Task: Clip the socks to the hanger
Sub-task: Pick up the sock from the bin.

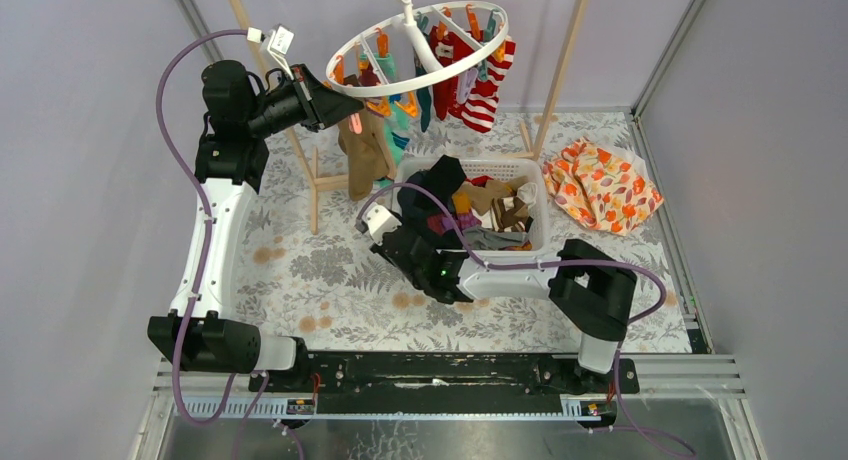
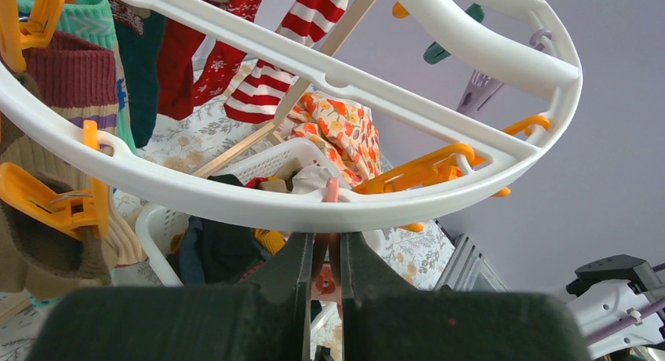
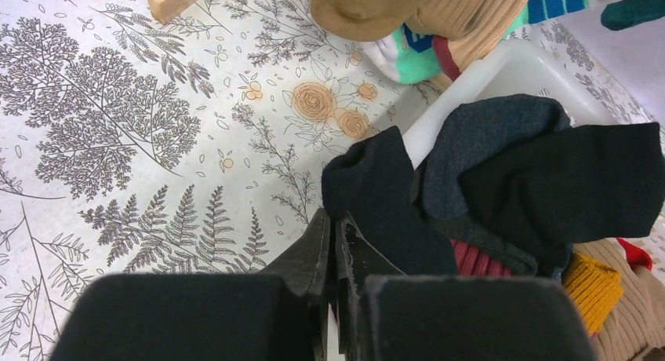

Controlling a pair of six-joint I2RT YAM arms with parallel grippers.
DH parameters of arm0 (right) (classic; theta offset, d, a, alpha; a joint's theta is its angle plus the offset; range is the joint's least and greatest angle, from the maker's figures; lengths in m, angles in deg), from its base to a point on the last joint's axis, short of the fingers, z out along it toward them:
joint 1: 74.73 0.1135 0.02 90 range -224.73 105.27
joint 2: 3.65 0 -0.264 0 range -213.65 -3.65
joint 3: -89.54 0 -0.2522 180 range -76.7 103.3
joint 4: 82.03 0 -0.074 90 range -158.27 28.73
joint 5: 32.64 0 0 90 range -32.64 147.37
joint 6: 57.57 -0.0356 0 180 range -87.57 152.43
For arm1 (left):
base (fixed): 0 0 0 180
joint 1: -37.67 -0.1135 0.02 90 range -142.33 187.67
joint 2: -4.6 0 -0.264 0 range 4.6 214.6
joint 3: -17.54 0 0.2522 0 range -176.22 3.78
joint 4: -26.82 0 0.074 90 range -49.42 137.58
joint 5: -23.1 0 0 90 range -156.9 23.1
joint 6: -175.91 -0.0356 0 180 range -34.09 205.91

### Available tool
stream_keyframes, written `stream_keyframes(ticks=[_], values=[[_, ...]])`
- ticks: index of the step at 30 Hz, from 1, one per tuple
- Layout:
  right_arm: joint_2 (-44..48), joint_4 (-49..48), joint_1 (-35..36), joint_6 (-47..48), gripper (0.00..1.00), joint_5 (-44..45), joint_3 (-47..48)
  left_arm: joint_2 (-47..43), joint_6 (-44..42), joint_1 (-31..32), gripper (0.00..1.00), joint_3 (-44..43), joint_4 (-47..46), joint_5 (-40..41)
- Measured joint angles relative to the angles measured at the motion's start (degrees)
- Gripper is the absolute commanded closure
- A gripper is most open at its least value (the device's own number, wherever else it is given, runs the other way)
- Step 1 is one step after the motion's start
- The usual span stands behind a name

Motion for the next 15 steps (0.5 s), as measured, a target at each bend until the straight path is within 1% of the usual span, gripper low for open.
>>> stream_keyframes(ticks=[4,8,9,11,13,15], values=[[1.42,0.0,0.0,0.09,1.0,-0.02,-0.76,-0.02,0.0,0.0,1.0,0.0,0.0,-0.02],[6.54,-0.37,-0.07,-0.46,1.0,-0.9,-3.15,-0.33,0.02,-0.02,1.0,0.2,0.0,-0.02],[8.37,-0.59,-0.28,-1.03,1.0,-2.25,-3.98,-0.42,0.0,-0.02,1.0,0.22,0.0,-0.02],[12.74,-0.55,-1.4,-3.28,1.0,-7.06,-5.42,-0.55,0.02,-0.02,1.0,0.31,0.0,-0.04],[16.92,-0.63,-4.33,-6.93,1.0,-14.75,-5.97,-0.61,0.02,-0.02,1.0,0.37,-0.04,-0.37],[20.24,-1.57,-9.35,-11.69,1.0,-24.9,-5.97,-0.66,0.02,-0.02,1.0,0.63,-0.17,-0.85]])
